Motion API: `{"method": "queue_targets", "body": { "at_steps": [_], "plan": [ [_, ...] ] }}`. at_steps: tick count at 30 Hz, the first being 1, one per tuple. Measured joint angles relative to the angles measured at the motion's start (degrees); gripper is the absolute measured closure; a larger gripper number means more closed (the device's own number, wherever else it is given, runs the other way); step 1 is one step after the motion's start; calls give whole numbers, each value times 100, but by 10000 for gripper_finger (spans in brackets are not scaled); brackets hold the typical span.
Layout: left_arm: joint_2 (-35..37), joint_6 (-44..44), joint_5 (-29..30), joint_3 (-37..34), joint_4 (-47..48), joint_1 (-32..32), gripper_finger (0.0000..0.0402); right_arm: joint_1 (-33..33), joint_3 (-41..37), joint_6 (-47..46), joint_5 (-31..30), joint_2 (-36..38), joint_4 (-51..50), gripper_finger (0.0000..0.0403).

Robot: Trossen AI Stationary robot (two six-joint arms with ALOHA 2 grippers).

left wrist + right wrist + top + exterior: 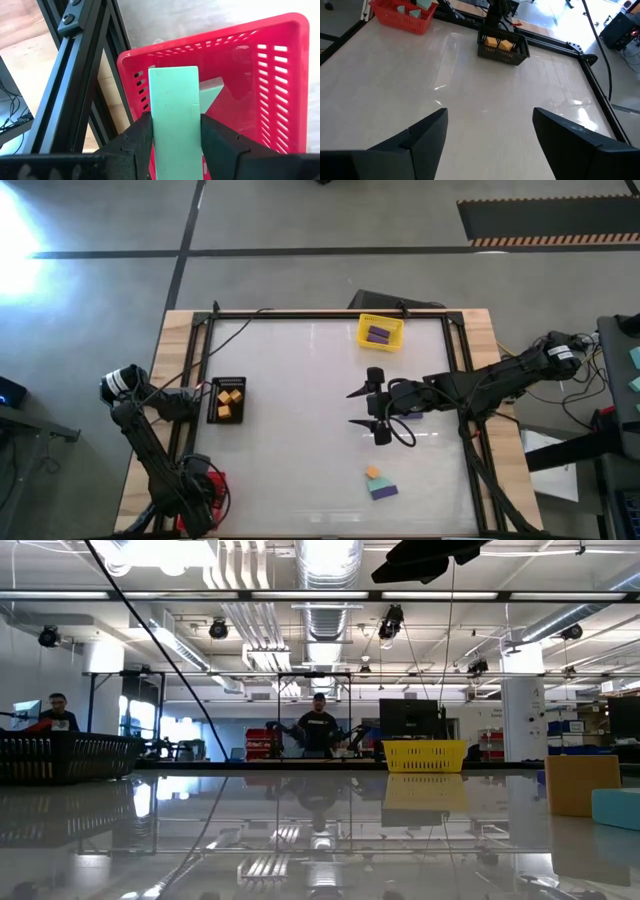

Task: Sort & place blocks by color
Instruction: Put the light blue block into the red bin, then put the purple block into the yellow bin

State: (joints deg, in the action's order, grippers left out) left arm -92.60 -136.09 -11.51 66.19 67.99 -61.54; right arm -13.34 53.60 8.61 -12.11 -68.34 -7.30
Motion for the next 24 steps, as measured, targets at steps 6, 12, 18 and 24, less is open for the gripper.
{"method": "queue_targets", "body": {
  "at_steps": [6,12,18,24],
  "plan": [
    [0,0,-2,0,0,2,272,0,-2,-1,1,0,-1,119],
    [0,0,-2,0,0,2,238,-1,-2,-1,1,1,-1,119],
    [0,-4,-4,0,0,2,209,-1,-2,-3,1,1,-1,119],
    [0,-7,-4,123,0,2,206,-1,-4,-3,1,1,-1,119]
  ]
}}
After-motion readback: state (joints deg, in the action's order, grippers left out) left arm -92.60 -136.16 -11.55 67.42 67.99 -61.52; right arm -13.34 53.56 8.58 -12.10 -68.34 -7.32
